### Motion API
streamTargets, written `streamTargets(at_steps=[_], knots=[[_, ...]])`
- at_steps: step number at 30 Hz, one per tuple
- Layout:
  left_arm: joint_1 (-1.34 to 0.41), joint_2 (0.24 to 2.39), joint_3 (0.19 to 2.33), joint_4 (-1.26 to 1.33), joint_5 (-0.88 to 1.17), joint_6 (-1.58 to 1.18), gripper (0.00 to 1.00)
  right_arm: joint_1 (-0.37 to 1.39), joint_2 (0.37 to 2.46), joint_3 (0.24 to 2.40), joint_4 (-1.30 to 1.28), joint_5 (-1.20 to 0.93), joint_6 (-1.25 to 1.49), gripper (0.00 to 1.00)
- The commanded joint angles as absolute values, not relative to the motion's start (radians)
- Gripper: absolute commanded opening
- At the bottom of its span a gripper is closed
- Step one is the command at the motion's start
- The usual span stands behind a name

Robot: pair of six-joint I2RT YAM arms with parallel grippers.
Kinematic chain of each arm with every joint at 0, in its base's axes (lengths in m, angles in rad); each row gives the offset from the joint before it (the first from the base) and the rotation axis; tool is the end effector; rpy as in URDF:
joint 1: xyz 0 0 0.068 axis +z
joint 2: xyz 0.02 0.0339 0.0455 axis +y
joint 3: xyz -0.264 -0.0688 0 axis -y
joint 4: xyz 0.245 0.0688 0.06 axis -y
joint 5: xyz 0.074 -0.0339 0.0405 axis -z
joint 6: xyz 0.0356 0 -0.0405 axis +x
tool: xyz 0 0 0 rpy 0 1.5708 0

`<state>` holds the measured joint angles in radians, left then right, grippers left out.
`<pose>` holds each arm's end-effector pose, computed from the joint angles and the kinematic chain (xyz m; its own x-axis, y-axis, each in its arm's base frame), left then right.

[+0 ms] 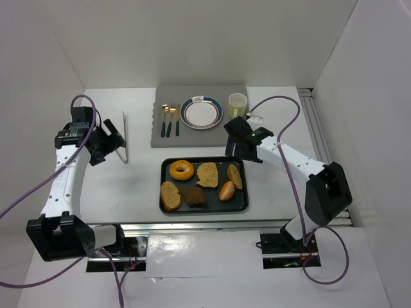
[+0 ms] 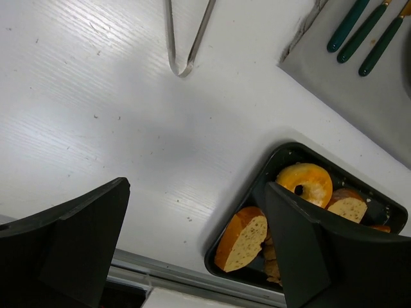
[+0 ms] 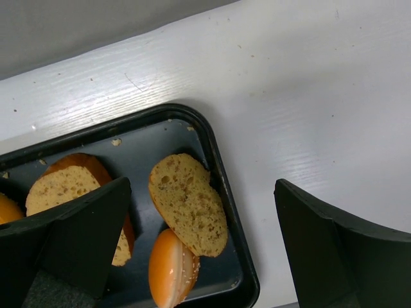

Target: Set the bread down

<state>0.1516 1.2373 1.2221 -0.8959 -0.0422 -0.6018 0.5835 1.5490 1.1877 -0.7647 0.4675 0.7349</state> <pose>0.2436 0.0387 0.3326 -0.5440 -0.6553 -0.5241 -0.5877 0.7434 -0.3195 0.2677 0.1575 0.2515 -0.7802 0.2022 -0.5920 0.2603 0.9654 -0.0133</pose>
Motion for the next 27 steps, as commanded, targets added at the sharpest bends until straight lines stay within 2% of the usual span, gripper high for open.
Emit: streamTargets(at_steps=[1,9,15,22,27], knots=[[0.155,1.236,1.243,-0.859,-0.002,-0.581,0.99,0.577,1.52,1.224,-0.723,0.491,0.727,1.0],[0.164,1.382,1.296,-0.868,-0.012,-0.601,0.99,0.577,1.477,1.18,-0.704,0.479,0.729,1.0],[0.184,1.515,1.318,-0.884,-0.167,-0.636,0.99,0.577,1.447,1.144,-0.664,0.46,0.72,1.0],[0.198,1.739,1.387,-0.862,-0.179,-0.692,0.99,0.577,1.448,1.132,-0.629,0.425,0.69,1.0],[0.198,1.885,1.466,-0.85,-0.144,-0.628,0.99,0.577,1.468,1.164,-0.641,0.463,0.69,1.0]])
